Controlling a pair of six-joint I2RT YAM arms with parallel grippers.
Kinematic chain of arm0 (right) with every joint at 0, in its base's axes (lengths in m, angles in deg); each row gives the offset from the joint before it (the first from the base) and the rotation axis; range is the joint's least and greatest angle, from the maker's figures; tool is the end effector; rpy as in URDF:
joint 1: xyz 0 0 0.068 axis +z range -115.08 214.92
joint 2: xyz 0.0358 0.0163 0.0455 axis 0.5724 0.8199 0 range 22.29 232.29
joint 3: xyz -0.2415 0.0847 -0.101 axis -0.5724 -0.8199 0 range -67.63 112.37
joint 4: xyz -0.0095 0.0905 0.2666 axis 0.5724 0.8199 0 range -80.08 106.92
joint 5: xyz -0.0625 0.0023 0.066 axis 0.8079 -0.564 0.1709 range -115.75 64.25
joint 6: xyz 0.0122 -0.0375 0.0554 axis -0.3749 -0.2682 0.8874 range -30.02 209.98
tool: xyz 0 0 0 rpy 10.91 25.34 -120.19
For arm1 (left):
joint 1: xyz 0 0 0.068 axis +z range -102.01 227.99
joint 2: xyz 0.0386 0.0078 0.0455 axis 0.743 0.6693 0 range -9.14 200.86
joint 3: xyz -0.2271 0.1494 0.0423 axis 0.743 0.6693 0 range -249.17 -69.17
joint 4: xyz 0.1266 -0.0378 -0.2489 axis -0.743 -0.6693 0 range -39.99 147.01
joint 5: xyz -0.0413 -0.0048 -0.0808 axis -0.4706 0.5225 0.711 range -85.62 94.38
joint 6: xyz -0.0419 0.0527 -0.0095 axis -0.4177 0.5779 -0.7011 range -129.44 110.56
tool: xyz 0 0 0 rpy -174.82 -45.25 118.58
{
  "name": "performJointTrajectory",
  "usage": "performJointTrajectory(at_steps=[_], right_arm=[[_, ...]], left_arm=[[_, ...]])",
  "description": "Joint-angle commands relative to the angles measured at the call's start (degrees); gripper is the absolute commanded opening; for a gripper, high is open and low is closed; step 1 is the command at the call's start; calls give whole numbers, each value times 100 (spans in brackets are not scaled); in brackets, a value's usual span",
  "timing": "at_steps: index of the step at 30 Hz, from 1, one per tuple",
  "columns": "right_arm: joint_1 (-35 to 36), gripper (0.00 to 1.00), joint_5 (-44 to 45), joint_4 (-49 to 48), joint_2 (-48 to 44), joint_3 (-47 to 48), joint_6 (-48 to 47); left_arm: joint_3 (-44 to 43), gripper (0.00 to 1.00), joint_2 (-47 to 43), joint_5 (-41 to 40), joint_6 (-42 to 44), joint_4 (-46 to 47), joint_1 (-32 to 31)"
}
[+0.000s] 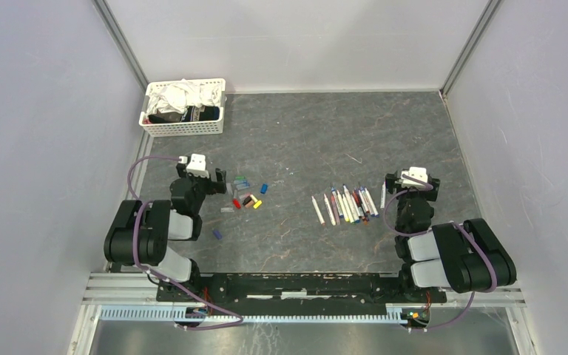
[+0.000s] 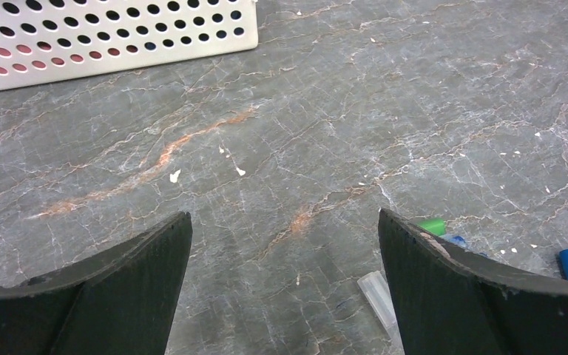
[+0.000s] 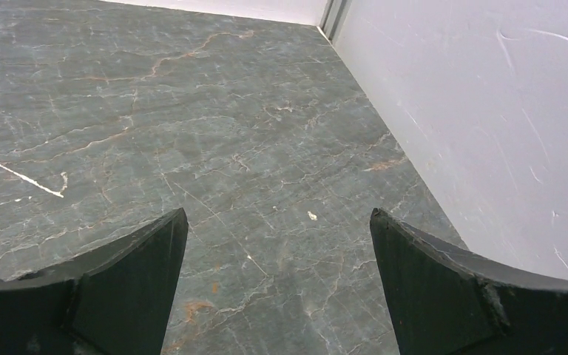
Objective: Open the pen caps
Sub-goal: Reset both arms
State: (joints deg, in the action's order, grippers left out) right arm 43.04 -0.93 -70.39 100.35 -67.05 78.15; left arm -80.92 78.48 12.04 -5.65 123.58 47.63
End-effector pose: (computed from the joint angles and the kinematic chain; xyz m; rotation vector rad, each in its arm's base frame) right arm 0.2059 0.0061 0.1331 0.0817 1.5358 -0.3807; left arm 0.2586 -0.0089 0.1151 0.1608 1.7246 -0.0716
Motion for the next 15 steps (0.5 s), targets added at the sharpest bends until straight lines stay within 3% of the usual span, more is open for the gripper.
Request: performJointTrajectory(at_steps=[1, 15], right_arm=[[-16, 98, -7, -262, 19, -678, 167], [-19, 98, 45, -217, 7, -671, 182]], left_arm=[[-47, 100, -5, 51, -177, 366, 27], [-92, 100, 38, 60, -177, 321, 27]])
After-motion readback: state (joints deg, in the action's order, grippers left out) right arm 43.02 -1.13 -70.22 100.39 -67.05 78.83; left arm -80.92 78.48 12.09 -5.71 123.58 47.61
